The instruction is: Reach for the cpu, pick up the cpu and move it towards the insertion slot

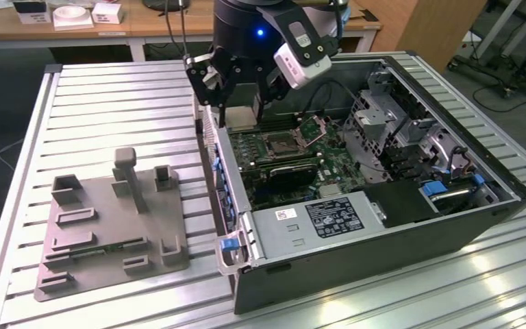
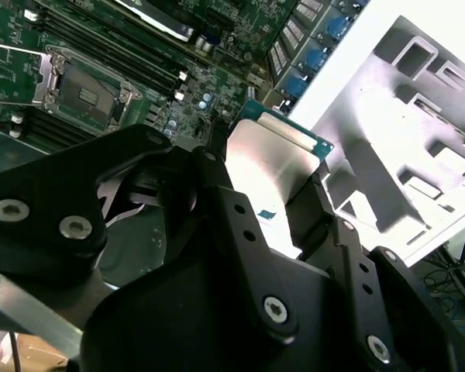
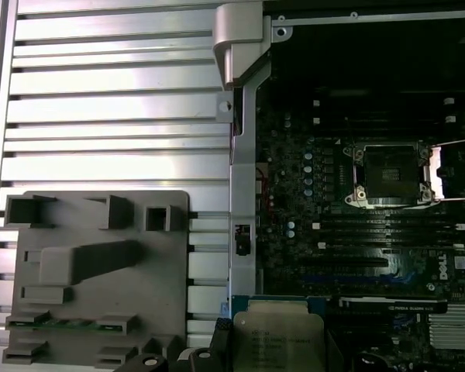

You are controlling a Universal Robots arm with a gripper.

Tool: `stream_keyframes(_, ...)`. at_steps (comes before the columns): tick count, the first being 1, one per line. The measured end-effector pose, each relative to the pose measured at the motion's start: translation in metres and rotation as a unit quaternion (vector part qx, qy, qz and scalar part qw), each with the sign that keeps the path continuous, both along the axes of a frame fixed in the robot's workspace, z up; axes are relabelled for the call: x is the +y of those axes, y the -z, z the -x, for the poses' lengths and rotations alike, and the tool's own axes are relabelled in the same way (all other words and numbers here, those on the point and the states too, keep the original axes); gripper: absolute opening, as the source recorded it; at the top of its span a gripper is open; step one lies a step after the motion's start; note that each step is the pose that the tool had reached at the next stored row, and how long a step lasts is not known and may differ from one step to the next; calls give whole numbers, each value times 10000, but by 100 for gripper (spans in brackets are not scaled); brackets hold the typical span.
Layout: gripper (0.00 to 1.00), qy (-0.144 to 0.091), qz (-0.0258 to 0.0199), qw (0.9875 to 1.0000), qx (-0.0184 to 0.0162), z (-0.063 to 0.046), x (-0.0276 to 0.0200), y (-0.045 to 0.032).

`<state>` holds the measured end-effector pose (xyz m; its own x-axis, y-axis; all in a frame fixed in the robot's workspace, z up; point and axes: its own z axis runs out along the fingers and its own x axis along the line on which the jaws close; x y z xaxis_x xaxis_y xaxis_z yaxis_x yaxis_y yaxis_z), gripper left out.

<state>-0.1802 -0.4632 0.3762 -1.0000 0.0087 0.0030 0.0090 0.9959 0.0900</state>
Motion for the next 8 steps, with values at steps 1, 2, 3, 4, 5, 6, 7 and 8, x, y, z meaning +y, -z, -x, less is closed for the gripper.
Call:
stream_keyframes(1, 54, 0, 0, 10000, 0, -9, 0, 0)
stream_keyframes(2, 54, 0, 0, 10000, 0, -17, 0, 0)
stream_keyframes(3, 54, 0, 0, 10000, 0, -26, 0, 0)
stream_keyframes(4, 54, 0, 0, 10000, 0, -35, 0, 0)
stream_keyframes(5, 54, 0, 0, 10000, 0, -45, 0, 0)
stream_keyframes(6, 54, 0, 0, 10000, 0, -54, 0, 0)
stream_keyframes(7, 54, 0, 0, 10000, 0, -64, 0, 0)
stream_keyframes(8, 54, 0, 0, 10000, 0, -72, 0, 0)
